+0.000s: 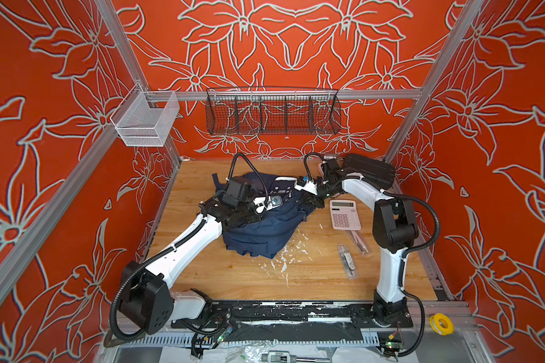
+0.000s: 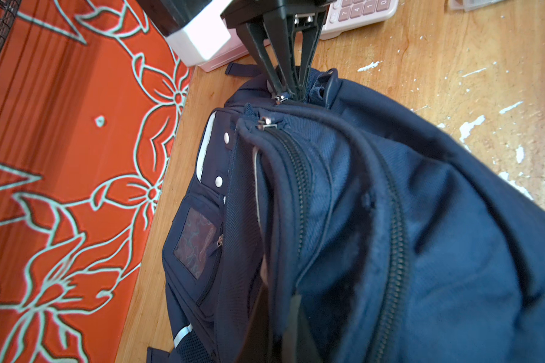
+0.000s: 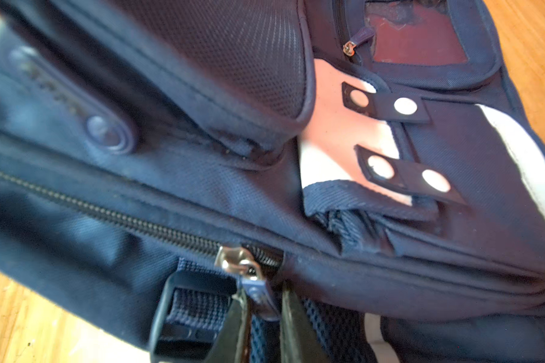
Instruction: Pack the student bag
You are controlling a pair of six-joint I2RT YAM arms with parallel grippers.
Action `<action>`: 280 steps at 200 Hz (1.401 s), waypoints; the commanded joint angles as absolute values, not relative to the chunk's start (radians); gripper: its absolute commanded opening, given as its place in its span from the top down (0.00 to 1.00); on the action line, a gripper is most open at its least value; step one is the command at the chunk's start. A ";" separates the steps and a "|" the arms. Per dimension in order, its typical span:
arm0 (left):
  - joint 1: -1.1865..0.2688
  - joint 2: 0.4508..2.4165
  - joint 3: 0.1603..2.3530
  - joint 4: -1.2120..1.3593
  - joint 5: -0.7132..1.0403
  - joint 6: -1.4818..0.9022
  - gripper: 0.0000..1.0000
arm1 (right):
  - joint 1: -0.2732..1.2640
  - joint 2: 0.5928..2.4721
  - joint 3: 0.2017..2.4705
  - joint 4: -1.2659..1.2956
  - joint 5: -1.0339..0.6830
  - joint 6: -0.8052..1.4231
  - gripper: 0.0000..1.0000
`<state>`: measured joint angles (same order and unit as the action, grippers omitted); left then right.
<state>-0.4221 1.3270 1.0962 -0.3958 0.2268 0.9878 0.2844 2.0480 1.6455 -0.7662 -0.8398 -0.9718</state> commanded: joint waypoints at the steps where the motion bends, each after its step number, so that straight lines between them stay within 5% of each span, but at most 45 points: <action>1: -0.414 1.316 1.114 -0.236 0.271 0.987 1.00 | 0.286 2.061 1.675 -0.836 -0.923 -0.983 0.82; 67: -0.411 1.318 1.124 -0.239 0.284 0.987 1.00 | 0.286 2.037 1.644 -0.764 -0.964 -0.920 0.81; 99: -0.411 1.318 1.124 -0.239 0.282 0.990 1.00 | 0.285 2.042 1.643 -0.763 -0.965 -0.926 0.66; 183: -0.410 1.318 1.126 -0.232 0.283 0.982 1.00 | 0.286 2.075 1.692 -0.749 -0.978 -0.840 0.82; 280: -0.315 1.270 1.087 -0.176 0.433 0.880 1.00 | 0.285 1.924 1.419 -0.326 -0.961 -0.476 0.76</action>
<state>-0.3492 1.3327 1.0763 -0.3340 0.3141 0.9169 0.2825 1.9732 1.4776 -0.5014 -0.9295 -0.6384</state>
